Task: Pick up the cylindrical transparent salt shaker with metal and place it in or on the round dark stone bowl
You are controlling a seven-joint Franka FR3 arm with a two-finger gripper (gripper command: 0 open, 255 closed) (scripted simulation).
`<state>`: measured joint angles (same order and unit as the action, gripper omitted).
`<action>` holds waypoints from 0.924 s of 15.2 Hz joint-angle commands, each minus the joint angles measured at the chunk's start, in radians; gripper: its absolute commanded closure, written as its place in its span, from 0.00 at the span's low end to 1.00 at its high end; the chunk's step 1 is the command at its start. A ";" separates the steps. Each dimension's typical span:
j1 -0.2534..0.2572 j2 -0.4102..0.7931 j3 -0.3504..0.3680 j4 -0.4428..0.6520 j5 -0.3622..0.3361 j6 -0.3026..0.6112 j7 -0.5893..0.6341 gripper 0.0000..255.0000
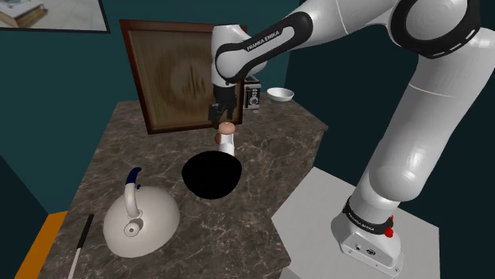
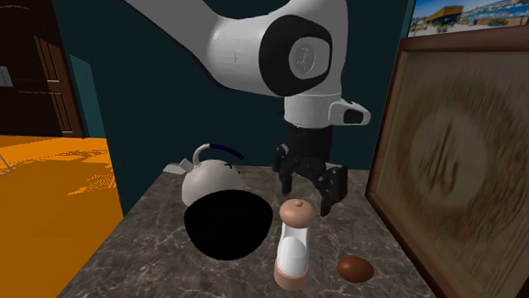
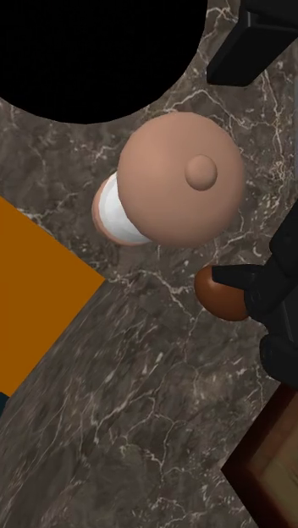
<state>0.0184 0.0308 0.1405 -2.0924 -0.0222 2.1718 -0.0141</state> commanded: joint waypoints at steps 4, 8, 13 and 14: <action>0.001 0.027 0.000 -0.017 -0.005 0.044 0.005 0.00; 0.001 0.027 0.000 -0.017 -0.005 0.044 0.005 0.00; 0.001 0.027 0.000 -0.017 -0.005 0.044 0.005 1.00; 0.001 0.026 0.000 -0.017 -0.005 0.043 0.005 1.00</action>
<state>0.0193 0.0568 0.1408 -2.1086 -0.0277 2.2154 -0.0094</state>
